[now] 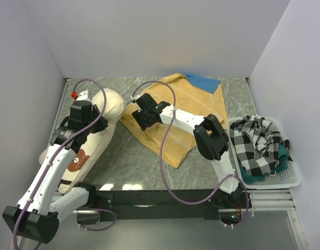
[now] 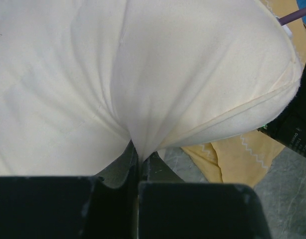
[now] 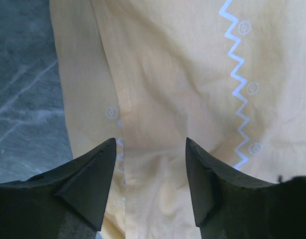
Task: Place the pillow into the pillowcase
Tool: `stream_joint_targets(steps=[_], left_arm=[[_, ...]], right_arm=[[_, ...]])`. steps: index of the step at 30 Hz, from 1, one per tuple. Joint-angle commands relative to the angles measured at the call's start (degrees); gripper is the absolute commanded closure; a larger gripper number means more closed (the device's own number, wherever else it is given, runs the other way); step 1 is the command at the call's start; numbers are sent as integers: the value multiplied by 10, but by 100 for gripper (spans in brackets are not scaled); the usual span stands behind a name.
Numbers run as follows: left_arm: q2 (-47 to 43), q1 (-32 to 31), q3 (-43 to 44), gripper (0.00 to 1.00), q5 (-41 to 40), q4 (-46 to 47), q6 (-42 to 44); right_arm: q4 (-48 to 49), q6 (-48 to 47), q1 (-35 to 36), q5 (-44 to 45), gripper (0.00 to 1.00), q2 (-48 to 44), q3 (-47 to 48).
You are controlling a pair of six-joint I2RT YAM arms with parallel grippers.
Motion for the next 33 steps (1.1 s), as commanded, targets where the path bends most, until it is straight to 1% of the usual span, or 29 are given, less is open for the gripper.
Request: stream_joint_targets(steps=[1, 4, 9, 15, 19, 21, 22, 24, 25, 27, 28, 30, 33], left_arm=[[-27, -2, 11, 99, 28, 44, 10], [-26, -2, 6, 99, 31, 43, 16], [-31, -2, -6, 99, 36, 47, 18], [-35, -2, -12, 99, 52, 45, 25], [-44, -2, -17, 99, 62, 40, 27], [-51, -2, -21, 99, 64, 39, 26], [-54, -2, -22, 99, 65, 38, 26], [-59, -2, -22, 99, 68, 34, 27], [-62, -2, -24, 99, 71, 33, 28], [-67, -2, -25, 99, 86, 31, 31], [-68, -2, -27, 99, 93, 28, 33], [-68, -2, -35, 99, 103, 25, 36], [-66, -2, -57, 99, 129, 30, 33]], right_arm=[[12, -8, 1, -4, 35, -34, -34], [6, -9, 3, -2, 35, -41, -41], [-5, -10, 3, 2, 36, -16, -33], [-4, -1, 3, 14, 37, 2, -13], [-11, 1, 4, 14, 39, 15, 19], [-18, 1, 3, 12, 44, 25, 34], [-23, 1, 2, 12, 51, 29, 45], [-26, 3, 2, 14, 60, 32, 52], [-28, 4, 2, 17, 71, 32, 55], [-30, 7, 0, 22, 78, 29, 58], [-31, 10, -1, 25, 84, 25, 60], [-34, 18, -8, 24, 85, 16, 62], [-38, 37, -19, 14, 90, 3, 75]])
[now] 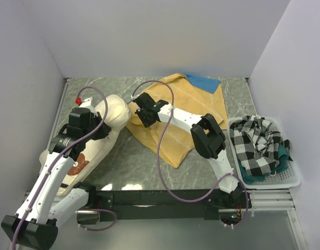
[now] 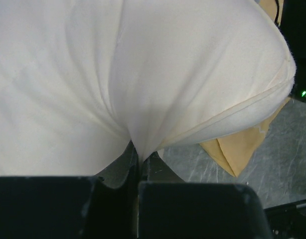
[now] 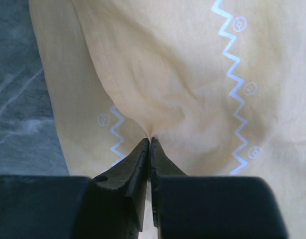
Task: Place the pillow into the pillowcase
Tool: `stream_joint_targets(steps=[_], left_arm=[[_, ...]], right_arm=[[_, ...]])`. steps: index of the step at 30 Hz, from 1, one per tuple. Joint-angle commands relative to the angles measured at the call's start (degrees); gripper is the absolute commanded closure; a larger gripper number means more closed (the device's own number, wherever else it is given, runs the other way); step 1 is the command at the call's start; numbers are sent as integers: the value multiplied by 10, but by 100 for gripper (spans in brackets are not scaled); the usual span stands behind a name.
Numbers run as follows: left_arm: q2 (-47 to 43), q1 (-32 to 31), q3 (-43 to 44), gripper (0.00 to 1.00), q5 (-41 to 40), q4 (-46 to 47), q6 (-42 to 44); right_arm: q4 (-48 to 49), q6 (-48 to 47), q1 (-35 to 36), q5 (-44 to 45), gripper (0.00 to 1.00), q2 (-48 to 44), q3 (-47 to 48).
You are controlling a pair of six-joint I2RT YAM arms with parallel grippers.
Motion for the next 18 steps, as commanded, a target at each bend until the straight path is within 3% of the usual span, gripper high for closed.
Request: stream_joint_targets(steps=[1, 6, 18], left_arm=[[-14, -2, -20, 99, 63, 48, -5], [-26, -15, -45, 99, 88, 60, -12], [-37, -76, -45, 99, 93, 56, -10]], right_arm=[[-10, 29, -18, 4, 92, -29, 42], [-8, 67, -37, 4, 100, -47, 50], [70, 147, -66, 12, 100, -121, -22]])
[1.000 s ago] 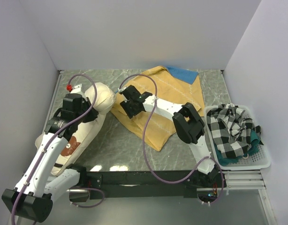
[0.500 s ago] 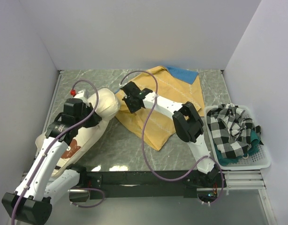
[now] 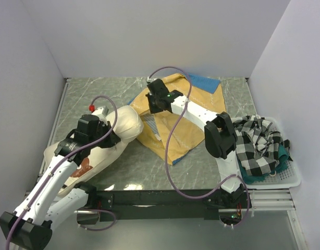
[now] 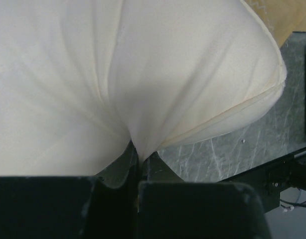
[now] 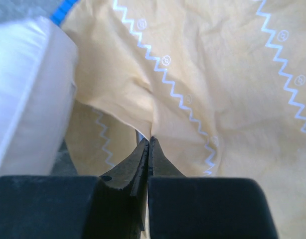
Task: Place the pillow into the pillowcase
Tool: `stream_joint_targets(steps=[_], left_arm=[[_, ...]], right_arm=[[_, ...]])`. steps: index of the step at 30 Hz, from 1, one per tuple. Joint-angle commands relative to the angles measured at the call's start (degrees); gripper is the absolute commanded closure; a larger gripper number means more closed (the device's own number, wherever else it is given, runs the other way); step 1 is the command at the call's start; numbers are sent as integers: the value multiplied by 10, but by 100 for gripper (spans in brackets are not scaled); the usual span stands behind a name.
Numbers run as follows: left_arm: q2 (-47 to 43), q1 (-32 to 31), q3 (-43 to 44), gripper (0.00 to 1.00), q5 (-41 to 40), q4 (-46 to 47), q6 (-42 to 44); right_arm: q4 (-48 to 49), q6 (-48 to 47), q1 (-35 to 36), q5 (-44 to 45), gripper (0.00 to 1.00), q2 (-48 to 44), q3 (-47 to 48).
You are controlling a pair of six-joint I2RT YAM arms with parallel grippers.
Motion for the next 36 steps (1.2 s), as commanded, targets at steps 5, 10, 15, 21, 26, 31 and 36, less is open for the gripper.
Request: stream_joint_targets(steps=[5, 10, 15, 21, 26, 31, 36], left_arm=[[-22, -30, 34, 99, 30, 37, -7], [-45, -32, 72, 99, 0, 0, 4], [-40, -32, 83, 99, 27, -12, 13], [-44, -32, 106, 99, 76, -28, 35], [-36, -33, 118, 99, 102, -52, 51], [-40, -32, 109, 99, 91, -61, 53], [-44, -32, 120, 99, 86, -68, 53]], right_arm=[[46, 50, -9, 24, 100, -69, -14], [27, 51, -10, 20, 100, -54, 14], [28, 51, -11, 17, 100, -52, 10], [27, 48, -11, 20, 100, -51, 14], [18, 48, -15, 22, 100, -43, 27], [15, 48, -19, 25, 100, -35, 37], [8, 49, -24, 23, 100, -22, 50]])
